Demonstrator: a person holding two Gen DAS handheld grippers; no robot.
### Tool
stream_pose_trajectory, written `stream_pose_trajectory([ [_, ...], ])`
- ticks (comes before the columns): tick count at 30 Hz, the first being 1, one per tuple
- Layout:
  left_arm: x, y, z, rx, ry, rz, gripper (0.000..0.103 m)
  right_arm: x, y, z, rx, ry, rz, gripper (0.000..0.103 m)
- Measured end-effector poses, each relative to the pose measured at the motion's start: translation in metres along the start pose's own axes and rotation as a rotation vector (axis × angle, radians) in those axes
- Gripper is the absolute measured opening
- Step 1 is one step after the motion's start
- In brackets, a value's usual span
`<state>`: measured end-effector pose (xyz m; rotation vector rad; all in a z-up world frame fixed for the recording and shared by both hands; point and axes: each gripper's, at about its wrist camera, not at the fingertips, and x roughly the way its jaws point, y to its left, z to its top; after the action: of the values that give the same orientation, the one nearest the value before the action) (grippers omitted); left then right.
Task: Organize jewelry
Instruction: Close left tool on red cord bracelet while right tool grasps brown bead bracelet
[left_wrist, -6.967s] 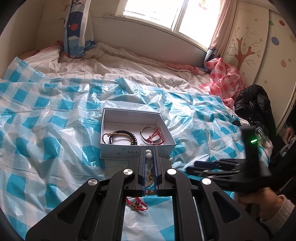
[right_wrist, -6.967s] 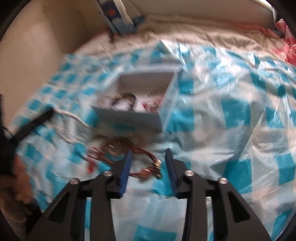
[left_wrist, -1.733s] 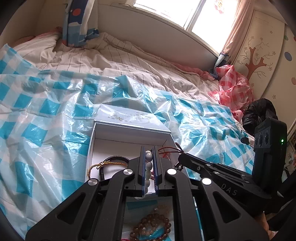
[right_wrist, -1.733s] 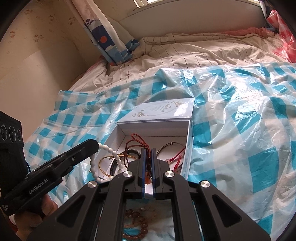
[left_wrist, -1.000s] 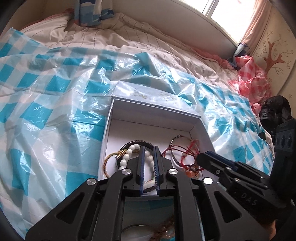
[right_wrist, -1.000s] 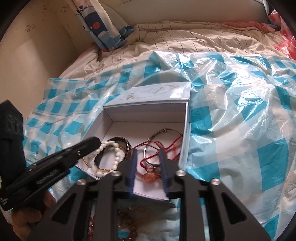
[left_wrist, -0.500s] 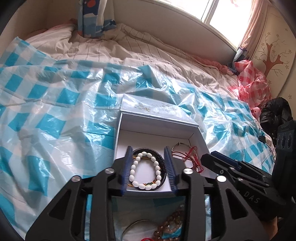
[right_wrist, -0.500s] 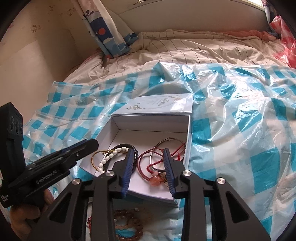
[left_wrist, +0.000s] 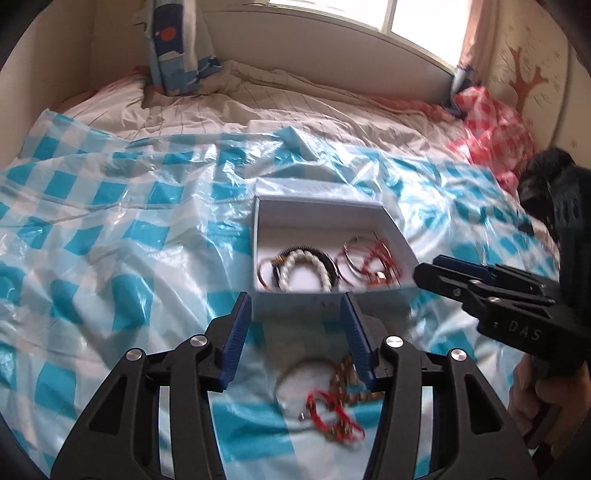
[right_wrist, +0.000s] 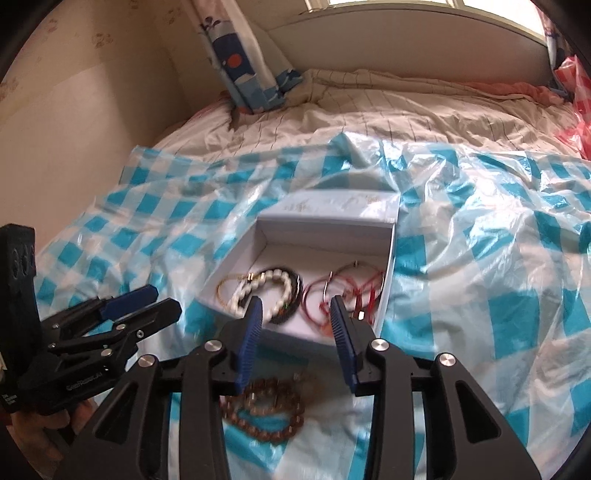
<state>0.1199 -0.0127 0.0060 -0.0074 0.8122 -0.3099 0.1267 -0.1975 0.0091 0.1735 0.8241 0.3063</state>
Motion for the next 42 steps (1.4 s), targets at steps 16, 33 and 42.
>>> stream_pose_trajectory([
  [16,0.015,-0.024,-0.061,0.119,0.128,-0.028,0.047,0.015,-0.005,-0.063,-0.045,0.160,-0.030,0.038],
  [33,0.038,-0.018,-0.068,0.117,0.182,-0.065,0.028,0.046,0.004,-0.069,-0.061,0.215,-0.016,0.038],
  [42,0.036,-0.007,-0.066,0.064,0.174,-0.067,0.005,0.046,0.001,-0.074,-0.057,0.251,0.013,0.012],
])
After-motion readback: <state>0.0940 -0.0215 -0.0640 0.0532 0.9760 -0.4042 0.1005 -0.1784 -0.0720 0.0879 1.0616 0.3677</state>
